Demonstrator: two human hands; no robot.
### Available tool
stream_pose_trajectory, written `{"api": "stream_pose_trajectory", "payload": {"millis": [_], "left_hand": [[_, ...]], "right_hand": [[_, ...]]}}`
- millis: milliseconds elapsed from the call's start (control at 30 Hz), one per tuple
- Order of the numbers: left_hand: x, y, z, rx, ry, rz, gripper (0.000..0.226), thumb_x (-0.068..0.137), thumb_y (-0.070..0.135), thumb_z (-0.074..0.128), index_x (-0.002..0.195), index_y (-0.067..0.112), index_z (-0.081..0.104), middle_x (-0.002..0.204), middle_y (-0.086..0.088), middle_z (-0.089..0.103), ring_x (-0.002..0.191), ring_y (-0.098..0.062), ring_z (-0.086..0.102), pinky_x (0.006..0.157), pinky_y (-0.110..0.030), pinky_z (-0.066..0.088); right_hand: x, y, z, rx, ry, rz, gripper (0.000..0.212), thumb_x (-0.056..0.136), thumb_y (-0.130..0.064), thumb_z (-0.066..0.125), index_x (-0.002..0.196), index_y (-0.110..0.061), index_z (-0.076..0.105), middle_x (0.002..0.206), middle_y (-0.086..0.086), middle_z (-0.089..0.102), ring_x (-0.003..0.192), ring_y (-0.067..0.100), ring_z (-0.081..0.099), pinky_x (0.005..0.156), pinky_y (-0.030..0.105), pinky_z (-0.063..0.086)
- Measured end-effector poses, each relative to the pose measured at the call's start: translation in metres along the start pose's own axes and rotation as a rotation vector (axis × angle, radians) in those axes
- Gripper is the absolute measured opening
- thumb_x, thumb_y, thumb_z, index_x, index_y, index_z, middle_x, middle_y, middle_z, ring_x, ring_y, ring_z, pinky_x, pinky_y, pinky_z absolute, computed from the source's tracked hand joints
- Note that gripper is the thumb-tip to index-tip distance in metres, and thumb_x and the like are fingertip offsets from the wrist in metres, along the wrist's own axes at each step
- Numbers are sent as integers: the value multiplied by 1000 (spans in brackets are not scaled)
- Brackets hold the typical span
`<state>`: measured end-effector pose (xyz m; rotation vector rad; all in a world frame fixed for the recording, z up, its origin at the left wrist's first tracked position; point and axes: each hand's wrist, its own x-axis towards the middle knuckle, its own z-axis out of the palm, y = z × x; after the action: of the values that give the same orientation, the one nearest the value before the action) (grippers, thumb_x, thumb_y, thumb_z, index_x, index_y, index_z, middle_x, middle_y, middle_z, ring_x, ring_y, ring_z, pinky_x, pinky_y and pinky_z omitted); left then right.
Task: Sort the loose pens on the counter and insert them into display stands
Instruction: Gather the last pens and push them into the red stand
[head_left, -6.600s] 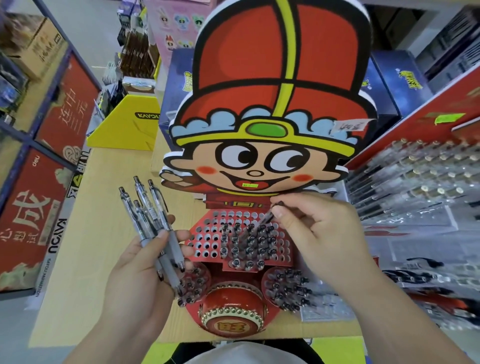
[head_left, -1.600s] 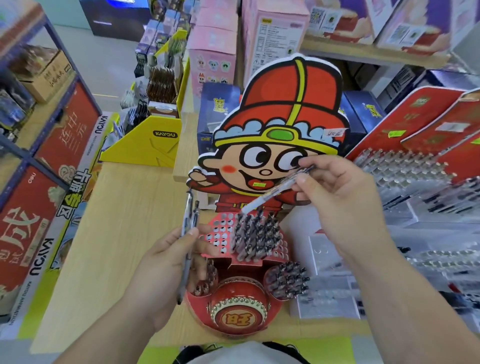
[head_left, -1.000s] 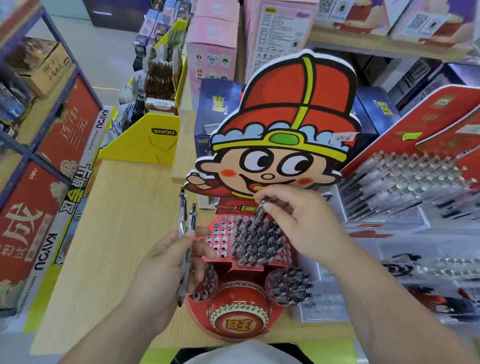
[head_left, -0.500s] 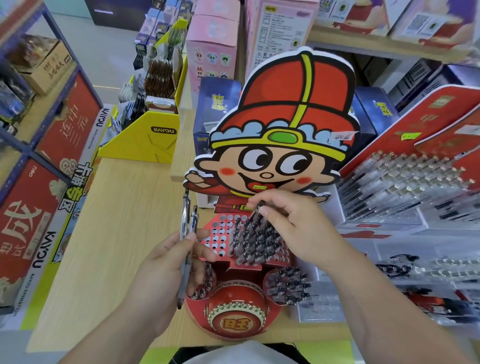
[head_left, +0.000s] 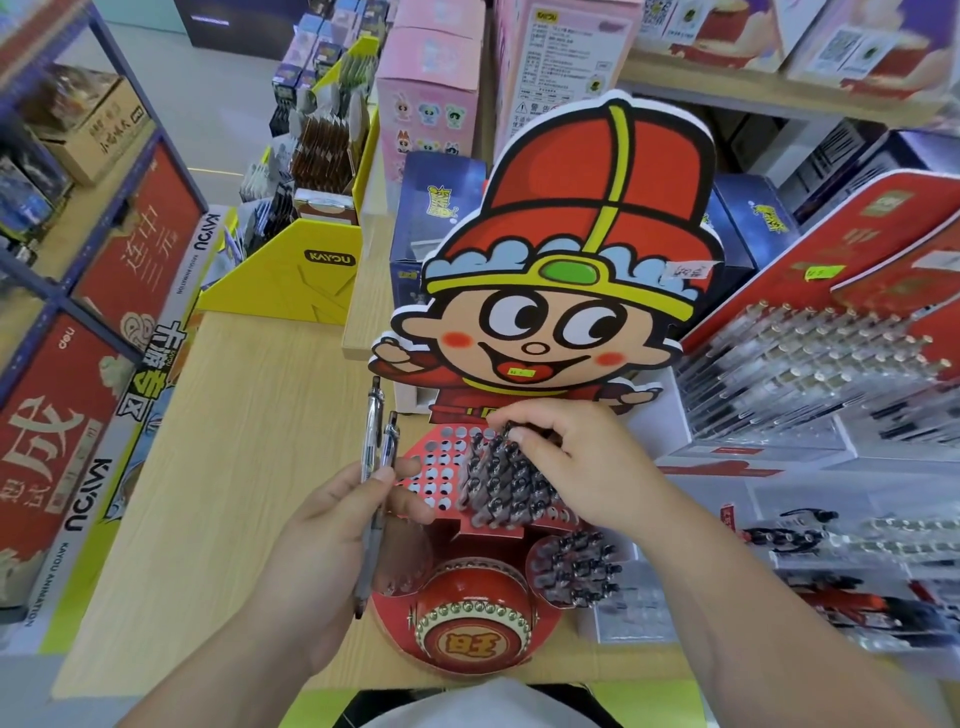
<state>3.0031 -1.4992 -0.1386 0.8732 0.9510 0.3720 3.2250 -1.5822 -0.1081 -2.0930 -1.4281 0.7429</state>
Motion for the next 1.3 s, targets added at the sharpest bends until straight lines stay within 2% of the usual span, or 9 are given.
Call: {"api": "stream_pose_trajectory", "payload": {"millis": [233,400,567,700,800,967,1067,1167,1300], "left_hand": [[-4,-2,-2,5,-21,5,29,103,27,48,115,10,68,85,-18,67,50,-19,43,40,-25,34],[-14,3,1,-6,-131,45,29,95,31,62,112,8,69,71,-13,53,46,-18,34,44,-27,26],[-20,13,2,37,-275,132,44,81,44,67,109,10,70,66,-8,49,45,-17,34,45,-26,25],[-20,22,10,96,-367,150,20,91,35,59,95,23,75,68,-11,48,44,-15,33,45,-25,27],[-22,27,14,118,-427,133,24,92,34,56,100,19,73,68,-13,46,46,-18,30,45,-25,28],[-22,27,14,145,-464,128,28,92,37,57,104,16,72,67,-12,47,47,-18,32,48,-29,24],[-21,27,13,162,-408,117,22,98,36,60,101,19,73,71,-13,58,50,-21,44,48,-29,32],[-12,22,6,136,-208,106,23,102,25,51,99,18,72,78,-17,65,56,-25,54,48,-30,41],[-1,16,-15,199,0,88,21,106,19,48,100,7,64,61,-8,46,43,-18,35,40,-23,24]], "right_hand": [[3,0,3,-5,-36,42,28,103,-22,52,118,-39,69,116,-24,68,109,-7,57,87,5,38],[-4,-4,2,44,21,59,34,103,-21,52,134,-35,61,124,-22,65,118,-9,54,103,15,42],[-24,-38,-6,327,287,-5,23,100,-26,58,117,-37,67,105,-19,72,104,-3,63,87,11,47],[-28,-62,-8,595,110,7,18,94,-17,67,109,-24,74,96,-6,76,93,5,69,82,22,55],[-29,-66,-5,665,103,8,17,92,-6,68,104,-16,76,90,0,76,82,4,67,73,17,51],[-31,-63,0,730,82,88,13,93,-6,67,103,-8,75,89,2,77,79,5,67,70,16,50],[-32,-62,-1,730,104,116,11,95,-8,65,101,-10,73,93,6,77,81,9,69,70,22,53],[-29,-60,-13,779,211,140,11,96,-4,61,101,-8,70,94,6,78,84,17,72,69,26,56],[-26,-54,-32,729,480,75,14,95,-2,62,100,-12,71,89,6,76,83,19,73,71,27,57]]}}
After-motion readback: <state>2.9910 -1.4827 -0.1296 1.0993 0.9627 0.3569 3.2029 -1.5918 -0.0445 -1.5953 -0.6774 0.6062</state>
